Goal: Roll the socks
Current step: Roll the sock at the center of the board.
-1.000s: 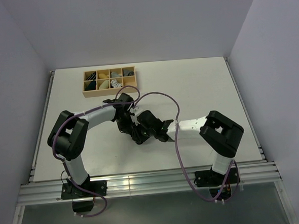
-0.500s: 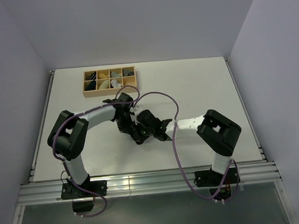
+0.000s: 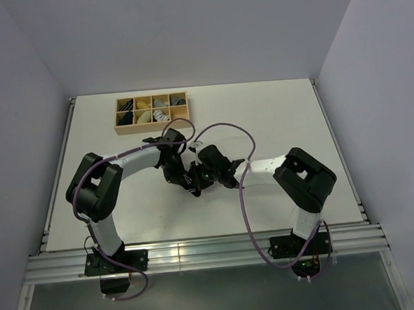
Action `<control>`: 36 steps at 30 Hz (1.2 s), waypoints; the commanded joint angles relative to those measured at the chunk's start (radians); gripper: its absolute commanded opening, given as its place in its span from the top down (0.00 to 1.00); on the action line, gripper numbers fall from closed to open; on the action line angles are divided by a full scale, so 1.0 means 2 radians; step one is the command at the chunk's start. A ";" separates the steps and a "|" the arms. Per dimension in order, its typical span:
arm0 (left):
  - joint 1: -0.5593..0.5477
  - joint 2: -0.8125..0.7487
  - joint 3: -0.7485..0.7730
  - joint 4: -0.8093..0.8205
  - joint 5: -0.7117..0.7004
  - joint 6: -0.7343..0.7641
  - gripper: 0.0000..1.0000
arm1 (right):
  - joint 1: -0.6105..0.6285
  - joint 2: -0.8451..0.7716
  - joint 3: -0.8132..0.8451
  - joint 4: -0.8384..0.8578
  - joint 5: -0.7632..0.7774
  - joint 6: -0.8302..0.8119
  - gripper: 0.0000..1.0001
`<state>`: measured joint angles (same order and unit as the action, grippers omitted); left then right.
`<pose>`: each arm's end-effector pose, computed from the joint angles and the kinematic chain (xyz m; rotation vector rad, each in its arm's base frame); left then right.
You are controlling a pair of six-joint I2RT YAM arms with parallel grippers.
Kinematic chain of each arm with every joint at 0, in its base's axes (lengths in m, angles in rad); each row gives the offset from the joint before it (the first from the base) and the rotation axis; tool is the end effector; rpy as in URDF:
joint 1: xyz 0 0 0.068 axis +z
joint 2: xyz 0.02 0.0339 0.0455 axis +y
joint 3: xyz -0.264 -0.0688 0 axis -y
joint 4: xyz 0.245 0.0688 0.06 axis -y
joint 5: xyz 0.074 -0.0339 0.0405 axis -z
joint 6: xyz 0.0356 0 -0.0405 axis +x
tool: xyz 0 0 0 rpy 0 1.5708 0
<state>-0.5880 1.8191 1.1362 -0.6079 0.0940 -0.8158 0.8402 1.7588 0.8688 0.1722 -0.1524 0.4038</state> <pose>0.2836 -0.1931 0.1562 -0.3174 2.9478 -0.3762 0.2311 0.2661 0.1484 -0.6048 2.3405 0.7895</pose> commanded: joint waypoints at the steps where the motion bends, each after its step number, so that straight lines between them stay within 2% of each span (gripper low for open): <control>1: -0.002 0.002 -0.010 0.006 0.001 0.014 0.99 | -0.010 0.020 -0.004 0.001 0.002 0.000 1.00; 3: -0.002 -0.008 -0.014 0.009 0.000 0.005 0.94 | -0.010 0.028 -0.006 0.001 0.000 0.001 1.00; 4: -0.002 -0.013 -0.017 0.014 -0.003 0.002 0.88 | -0.011 0.034 -0.009 0.002 -0.001 0.003 1.00; 6: -0.002 -0.028 -0.024 0.016 -0.006 -0.007 0.80 | -0.013 0.038 -0.014 0.005 -0.007 0.008 1.00; 7: -0.002 -0.034 -0.026 0.019 -0.011 -0.009 0.69 | -0.014 0.043 -0.019 0.006 -0.010 0.011 1.00; 9: -0.001 -0.049 -0.034 0.022 -0.016 -0.019 0.58 | -0.021 0.048 -0.023 0.009 -0.023 0.021 1.00; 12: -0.001 -0.070 -0.052 0.040 -0.013 -0.032 0.50 | -0.032 0.060 -0.028 0.016 -0.040 0.037 1.00; 23: -0.001 -0.104 -0.108 0.108 0.004 -0.055 0.52 | -0.051 0.092 -0.031 0.024 -0.078 0.070 1.00; 27: 0.006 -0.168 -0.138 0.142 -0.031 -0.068 0.50 | -0.051 0.093 -0.029 0.022 -0.079 0.070 1.00; 32: 0.026 -0.221 -0.178 0.183 -0.030 -0.062 0.48 | -0.051 0.091 -0.028 0.021 -0.084 0.070 1.00; 36: 0.032 -0.207 -0.182 0.190 -0.007 -0.040 0.57 | -0.051 0.090 -0.027 0.021 -0.085 0.071 1.00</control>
<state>-0.5282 1.3911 0.7887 -0.2882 0.0555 -0.9310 0.7414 1.8729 0.8486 0.3565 -0.3889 0.5793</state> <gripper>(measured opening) 0.469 0.008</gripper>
